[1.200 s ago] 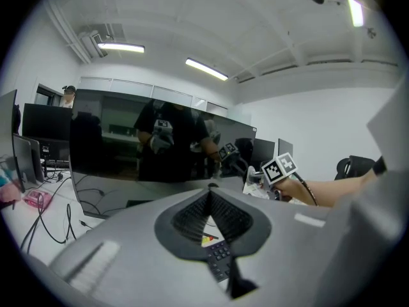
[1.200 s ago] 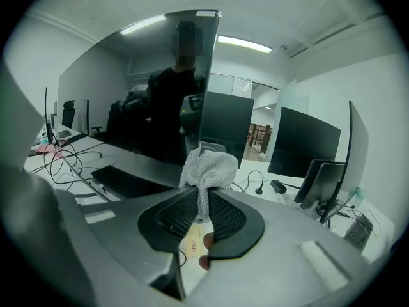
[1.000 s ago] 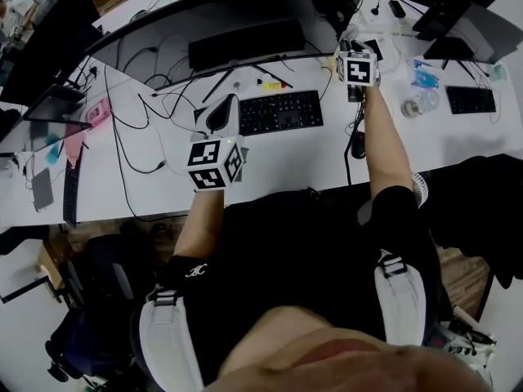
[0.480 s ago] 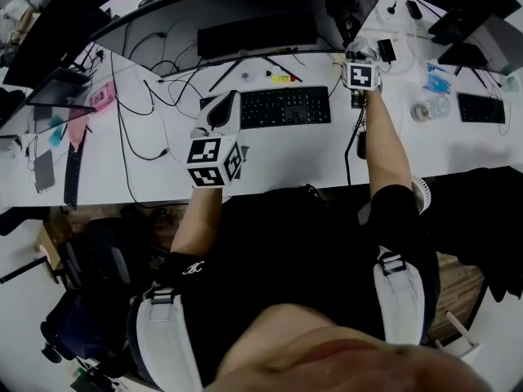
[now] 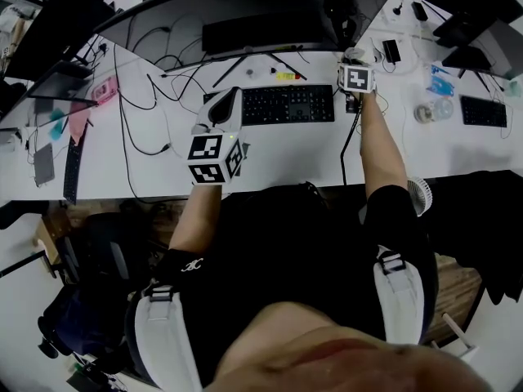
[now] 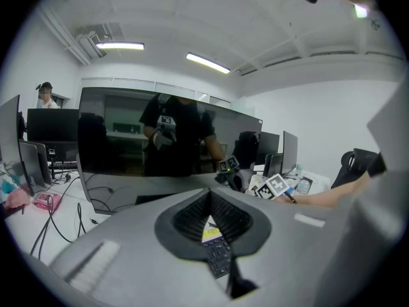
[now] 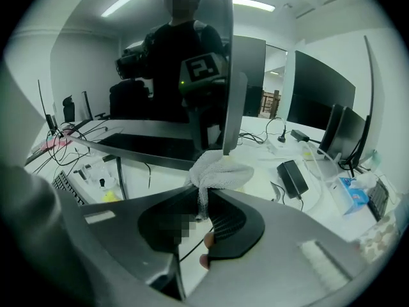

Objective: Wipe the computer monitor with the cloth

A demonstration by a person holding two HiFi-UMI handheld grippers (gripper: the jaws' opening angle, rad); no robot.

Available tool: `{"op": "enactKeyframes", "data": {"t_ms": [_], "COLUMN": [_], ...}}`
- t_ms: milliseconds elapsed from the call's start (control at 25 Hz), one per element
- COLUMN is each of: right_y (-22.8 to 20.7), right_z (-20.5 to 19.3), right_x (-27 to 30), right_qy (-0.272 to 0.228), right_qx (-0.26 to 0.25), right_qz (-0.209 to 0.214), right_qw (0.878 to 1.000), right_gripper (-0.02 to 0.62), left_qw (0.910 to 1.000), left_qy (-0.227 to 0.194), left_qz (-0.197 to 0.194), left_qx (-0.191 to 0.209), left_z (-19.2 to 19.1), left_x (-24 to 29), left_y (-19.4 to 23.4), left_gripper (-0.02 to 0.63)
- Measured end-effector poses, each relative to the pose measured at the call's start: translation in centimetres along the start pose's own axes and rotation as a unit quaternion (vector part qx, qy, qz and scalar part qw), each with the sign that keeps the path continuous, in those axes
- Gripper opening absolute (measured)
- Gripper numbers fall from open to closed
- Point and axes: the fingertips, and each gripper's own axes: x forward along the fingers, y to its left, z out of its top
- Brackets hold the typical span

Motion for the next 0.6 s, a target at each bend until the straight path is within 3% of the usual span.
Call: {"op": "enactKeyframes", "data": {"t_ms": [600], "right_y": [8.3], "right_z": [0.0], "right_x": [2.3], "right_qy": [0.007], "right_qx": [-0.051], "right_qz": [0.044], "right_qw": [0.998], "right_gripper": [0.046], "left_qw": [0.9992], "left_qy": [-0.002], "left_qz": [0.04], "left_qx": [-0.003], "left_z": [-0.5], "left_x": [-2.8], "left_y": [4.1], "left_gripper": [0.054]}}
